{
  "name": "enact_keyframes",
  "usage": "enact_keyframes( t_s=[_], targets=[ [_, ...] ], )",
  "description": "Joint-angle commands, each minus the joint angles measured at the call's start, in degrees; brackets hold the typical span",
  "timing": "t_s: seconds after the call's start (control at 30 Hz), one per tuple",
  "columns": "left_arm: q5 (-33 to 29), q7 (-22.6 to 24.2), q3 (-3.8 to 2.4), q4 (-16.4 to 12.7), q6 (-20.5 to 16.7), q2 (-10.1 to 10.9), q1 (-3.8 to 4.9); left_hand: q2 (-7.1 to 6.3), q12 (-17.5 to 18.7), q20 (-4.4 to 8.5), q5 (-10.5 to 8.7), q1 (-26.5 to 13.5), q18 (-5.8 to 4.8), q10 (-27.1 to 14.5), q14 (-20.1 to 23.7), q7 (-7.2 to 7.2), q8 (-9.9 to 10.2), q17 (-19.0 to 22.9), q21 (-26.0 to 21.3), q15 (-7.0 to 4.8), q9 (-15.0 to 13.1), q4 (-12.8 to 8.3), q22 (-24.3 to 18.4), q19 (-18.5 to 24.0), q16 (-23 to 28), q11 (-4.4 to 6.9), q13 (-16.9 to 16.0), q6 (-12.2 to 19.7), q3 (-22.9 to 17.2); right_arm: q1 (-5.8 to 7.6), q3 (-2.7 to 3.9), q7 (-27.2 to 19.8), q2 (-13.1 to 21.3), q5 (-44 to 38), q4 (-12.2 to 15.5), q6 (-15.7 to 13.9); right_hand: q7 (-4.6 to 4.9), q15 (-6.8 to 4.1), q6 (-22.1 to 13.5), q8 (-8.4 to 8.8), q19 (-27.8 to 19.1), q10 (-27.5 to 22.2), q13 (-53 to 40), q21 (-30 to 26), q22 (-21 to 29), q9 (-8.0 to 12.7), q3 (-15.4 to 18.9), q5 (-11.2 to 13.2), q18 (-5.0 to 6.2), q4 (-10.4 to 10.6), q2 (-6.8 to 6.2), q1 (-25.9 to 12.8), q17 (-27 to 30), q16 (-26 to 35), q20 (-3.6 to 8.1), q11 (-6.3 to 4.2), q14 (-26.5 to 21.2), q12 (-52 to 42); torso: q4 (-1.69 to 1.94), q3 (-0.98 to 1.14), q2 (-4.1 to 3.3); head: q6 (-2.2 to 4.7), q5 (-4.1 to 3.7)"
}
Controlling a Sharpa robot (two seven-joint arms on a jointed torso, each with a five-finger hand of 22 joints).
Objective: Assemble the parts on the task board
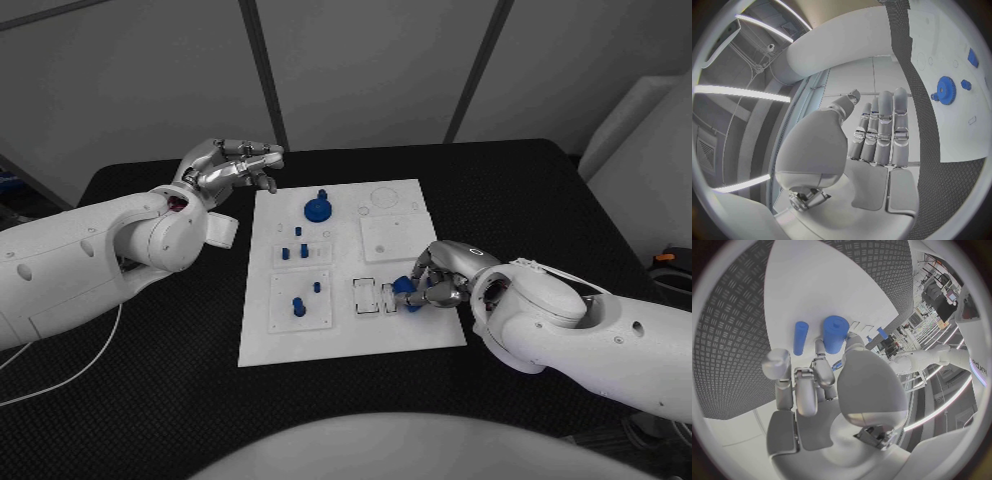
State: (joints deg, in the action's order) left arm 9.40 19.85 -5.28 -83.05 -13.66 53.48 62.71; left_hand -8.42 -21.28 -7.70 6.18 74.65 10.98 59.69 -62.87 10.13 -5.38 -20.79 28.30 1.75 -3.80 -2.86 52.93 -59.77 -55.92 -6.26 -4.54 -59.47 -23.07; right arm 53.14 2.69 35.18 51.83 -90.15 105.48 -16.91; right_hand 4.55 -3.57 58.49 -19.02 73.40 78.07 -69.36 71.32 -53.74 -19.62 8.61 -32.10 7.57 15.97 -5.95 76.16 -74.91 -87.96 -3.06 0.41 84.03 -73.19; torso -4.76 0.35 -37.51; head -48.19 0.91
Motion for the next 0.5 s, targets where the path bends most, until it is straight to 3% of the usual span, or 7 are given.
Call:
enact_keyframes(
  t_s=[0.03, 0.17, 0.5],
  targets=[
    [-0.1, 0.2, -0.04, -0.1, 0.7, 0.0, 0.07, 0.29, -0.3, -0.28, -0.16, 0.0, -0.50, -0.3, 0.0, -0.05, 0.2, 0.1, -0.3, 0.34, 0.0, 0.0, -0.1, -0.2, 0.3, -0.01, -0.1, 0.3, 0.2, -0.22, -0.23, 1.2, 0.4, 4.8, 0.5, -2.7, -0.25, -0.11, 0.5, -0.38, 0.0, 0.1, 0.0, 0.0, -0.2, -0.6, -0.3, -1.9, -0.93, 0.0, 0.61, 0.8, -11.4, -0.1, 0.33, -0.47, 5.1, 0.4, 0.01, -0.03, -0.02, 0.09, 0.03],
    [-0.1, 0.0, -0.04, -0.1, 0.7, 0.0, 0.07, 0.32, -0.3, -0.28, -0.15, 0.1, -0.50, -0.4, 0.0, -0.05, 0.2, 0.1, -0.4, 0.34, 0.0, -0.1, -0.1, -0.3, 0.2, -0.01, -0.1, 0.3, 0.2, -0.21, -0.22, 1.2, 1.0, 7.6, 1.2, -4.1, -0.43, -0.21, 1.0, -0.57, 0.2, 0.1, 0.1, 0.2, -0.5, -0.7, -0.3, -3.0, -0.98, 0.3, 0.78, 0.9, -11.6, -0.2, 0.41, -0.61, 5.2, 0.7, 0.02, -0.05, 0.03, 0.10, 0.02],
    [-0.1, -0.3, -0.04, -0.1, 0.8, -0.1, 0.07, 0.46, -0.4, -0.24, -0.12, 0.5, -0.50, -0.5, 0.1, -0.03, 0.2, 0.1, -0.5, 0.32, 0.0, -0.3, -0.2, -0.4, 0.2, -0.02, -0.1, 0.4, 0.2, -0.20, -0.21, 0.9, 1.5, 10.0, 2.1, -6.3, -0.72, -0.38, 1.8, -0.84, 0.3, 0.3, 0.1, 0.4, -0.8, -1.0, 0.1, -3.3, -1.03, 0.7, 1.14, -0.2, -11.9, -0.4, 0.55, -0.83, 5.2, 0.8, 0.00, 0.07, -0.03, 0.34, -0.01]
  ],
)
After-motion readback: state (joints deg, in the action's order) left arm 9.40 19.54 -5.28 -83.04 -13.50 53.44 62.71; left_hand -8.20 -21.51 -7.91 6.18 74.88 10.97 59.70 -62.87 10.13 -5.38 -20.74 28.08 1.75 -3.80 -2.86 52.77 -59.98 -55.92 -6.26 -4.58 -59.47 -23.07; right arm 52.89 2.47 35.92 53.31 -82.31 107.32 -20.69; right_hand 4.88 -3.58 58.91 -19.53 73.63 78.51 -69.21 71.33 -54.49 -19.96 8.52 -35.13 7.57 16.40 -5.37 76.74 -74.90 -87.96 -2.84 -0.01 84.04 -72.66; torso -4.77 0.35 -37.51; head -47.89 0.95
